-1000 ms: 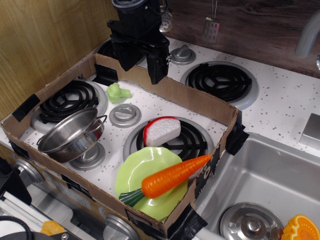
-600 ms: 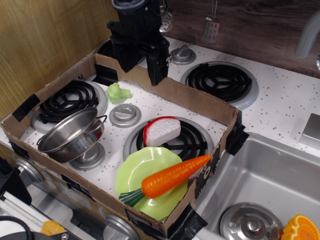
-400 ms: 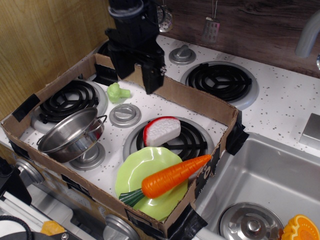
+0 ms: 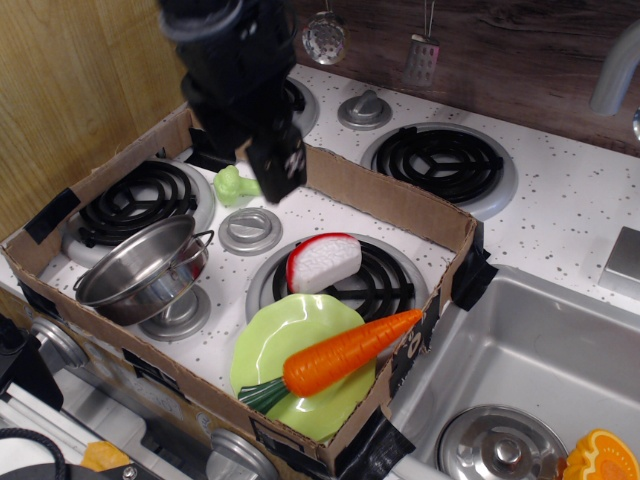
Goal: Take carrot off plate
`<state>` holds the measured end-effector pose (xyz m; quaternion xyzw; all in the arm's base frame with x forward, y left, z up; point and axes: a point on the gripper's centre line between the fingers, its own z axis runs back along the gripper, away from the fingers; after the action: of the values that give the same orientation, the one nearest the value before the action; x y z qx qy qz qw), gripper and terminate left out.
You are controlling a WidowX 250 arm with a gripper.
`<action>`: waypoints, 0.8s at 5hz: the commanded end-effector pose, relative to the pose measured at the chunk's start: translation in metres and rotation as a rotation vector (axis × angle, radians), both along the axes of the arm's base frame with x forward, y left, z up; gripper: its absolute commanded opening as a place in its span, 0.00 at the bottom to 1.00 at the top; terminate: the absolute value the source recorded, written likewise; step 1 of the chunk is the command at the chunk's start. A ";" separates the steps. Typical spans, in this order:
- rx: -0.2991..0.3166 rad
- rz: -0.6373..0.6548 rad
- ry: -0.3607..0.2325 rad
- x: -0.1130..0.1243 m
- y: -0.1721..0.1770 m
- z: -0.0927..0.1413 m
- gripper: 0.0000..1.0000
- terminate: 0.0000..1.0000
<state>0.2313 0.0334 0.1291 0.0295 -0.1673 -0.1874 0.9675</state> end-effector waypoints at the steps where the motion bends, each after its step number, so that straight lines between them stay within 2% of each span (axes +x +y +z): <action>1: 0.039 -0.053 -0.154 -0.050 -0.040 -0.030 1.00 0.00; 2: 0.054 -0.043 -0.096 -0.055 -0.050 -0.044 1.00 0.00; 3: 0.056 -0.050 -0.062 -0.048 -0.054 -0.057 1.00 0.00; 4: 0.052 -0.065 -0.069 -0.048 -0.057 -0.072 1.00 0.00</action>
<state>0.1808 -0.0249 0.0536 0.0539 -0.1846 -0.2225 0.9558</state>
